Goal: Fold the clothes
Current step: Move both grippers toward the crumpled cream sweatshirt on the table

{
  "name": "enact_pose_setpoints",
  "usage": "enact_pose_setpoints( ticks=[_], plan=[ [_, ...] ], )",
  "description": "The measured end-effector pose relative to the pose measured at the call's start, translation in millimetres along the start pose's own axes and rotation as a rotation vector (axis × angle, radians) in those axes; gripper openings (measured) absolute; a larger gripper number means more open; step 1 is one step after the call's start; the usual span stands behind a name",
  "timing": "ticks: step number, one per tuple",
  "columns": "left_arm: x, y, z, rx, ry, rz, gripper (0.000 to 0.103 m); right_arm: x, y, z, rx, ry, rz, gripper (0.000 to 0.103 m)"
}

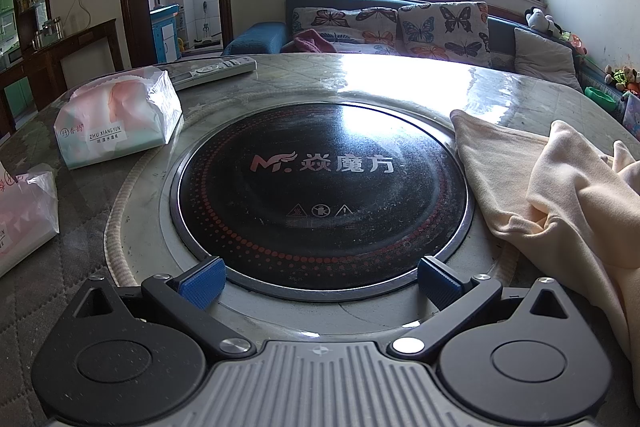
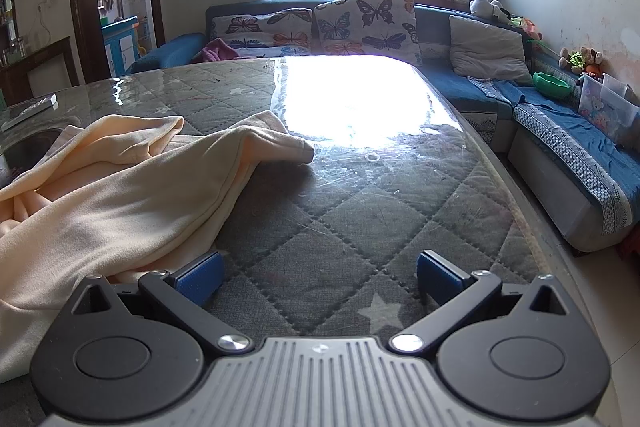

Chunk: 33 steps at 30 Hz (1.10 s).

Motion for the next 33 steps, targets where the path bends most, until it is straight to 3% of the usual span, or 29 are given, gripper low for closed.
enact_pose_setpoints(
  ticks=[10, 18, 25, 33],
  plan=[
    [0.1, 3.8, -0.5, -0.03, -0.004, 0.027, 0.103, -10.2, -12.1, -11.3, 0.003, 0.009, 0.0, 0.103],
    [-3.6, 10.6, -14.1, 0.028, -0.012, -0.011, 0.103, -20.6, -24.9, -42.1, 0.009, 0.025, -0.021, 0.103],
    [-5.6, 25.1, -35.9, 0.025, -0.026, -0.018, 0.103, -28.0, -38.0, -64.5, 0.044, 0.039, -0.043, 0.103],
    [-2.5, 54.4, -57.6, -0.046, -0.014, -0.017, 0.103, -44.6, -61.9, -86.2, 0.086, 0.033, -0.11, 0.103]
  ],
)
Point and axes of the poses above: each gripper's, at about its wrist camera, not at the fingertips, and z roughly the way its jaws point, y to its right, x to its top, the point moved 5 cm from there along z, roughly the way its jaws point, and after that the axes turned 14 degrees about z, right-handed, at the moved point
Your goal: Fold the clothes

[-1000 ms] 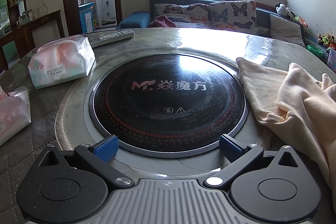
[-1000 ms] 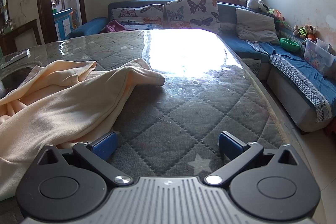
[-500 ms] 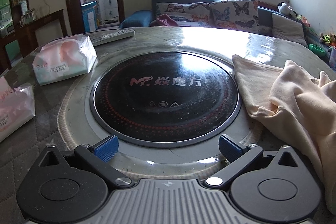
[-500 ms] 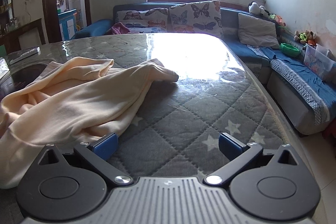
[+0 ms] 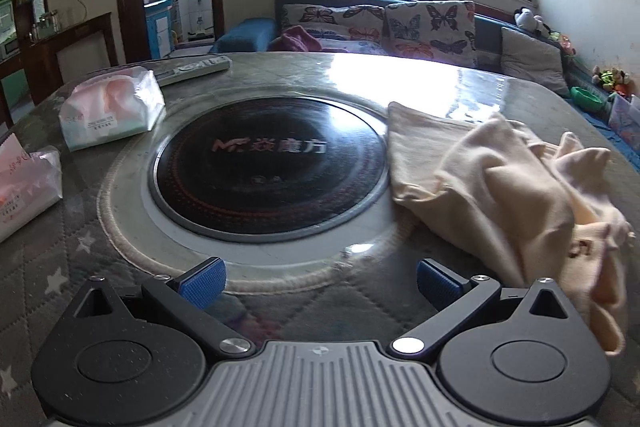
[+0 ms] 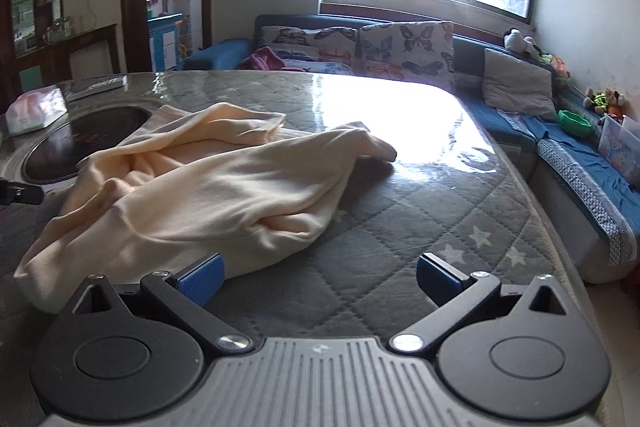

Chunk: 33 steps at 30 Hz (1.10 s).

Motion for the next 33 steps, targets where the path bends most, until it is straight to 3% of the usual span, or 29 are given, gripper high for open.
enact_pose_setpoints(
  ticks=[16, 33],
  plan=[
    [1.4, 38.7, -26.5, -0.072, 0.009, 0.045, 0.103, -15.3, -32.6, -14.7, 0.1, -0.053, 0.013, 0.103],
    [3.1, 58.6, -43.1, -0.107, 0.028, 0.077, 0.103, -22.9, -49.3, -27.2, 0.121, -0.058, 0.003, 0.103]
  ],
)
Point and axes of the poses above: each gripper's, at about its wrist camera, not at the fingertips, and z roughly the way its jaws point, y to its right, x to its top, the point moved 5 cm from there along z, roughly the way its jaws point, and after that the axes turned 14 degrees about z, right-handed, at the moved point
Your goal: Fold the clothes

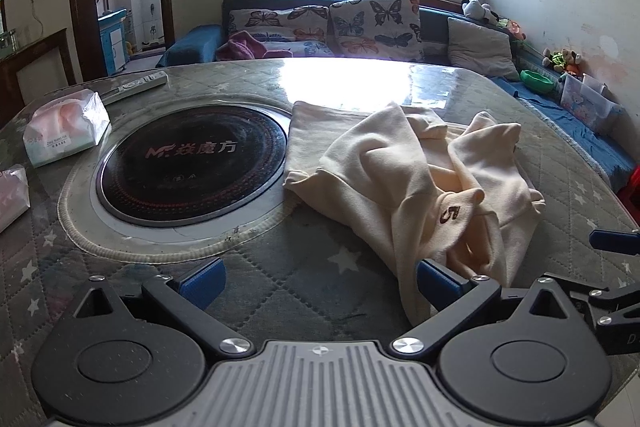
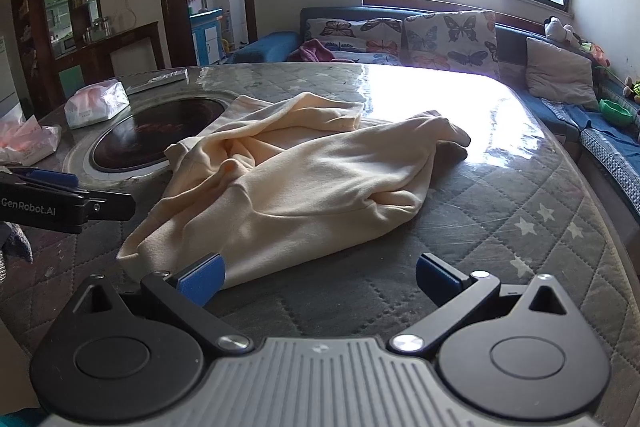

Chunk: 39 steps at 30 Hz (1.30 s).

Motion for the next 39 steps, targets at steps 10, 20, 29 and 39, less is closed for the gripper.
enact_pose_setpoints(
  ticks=[10, 20, 29, 39],
  plan=[
    [-1.3, 8.0, -3.9, 0.004, -0.012, 0.016, 0.103, -7.5, -6.6, -5.7, 0.018, -0.013, 0.004, 0.102],
    [0.6, 12.7, -6.5, 0.007, -0.014, 0.028, 0.103, -10.1, -12.4, -7.4, 0.039, -0.022, -0.002, 0.099],
    [3.5, 16.4, -5.3, 0.002, -0.018, 0.037, 0.103, -8.4, -14.9, -7.4, 0.053, -0.024, -0.002, 0.099],
    [8.4, 18.5, 0.8, -0.003, -0.026, 0.046, 0.103, -6.0, -16.3, -1.3, 0.07, -0.039, 0.0, 0.094]
  ],
)
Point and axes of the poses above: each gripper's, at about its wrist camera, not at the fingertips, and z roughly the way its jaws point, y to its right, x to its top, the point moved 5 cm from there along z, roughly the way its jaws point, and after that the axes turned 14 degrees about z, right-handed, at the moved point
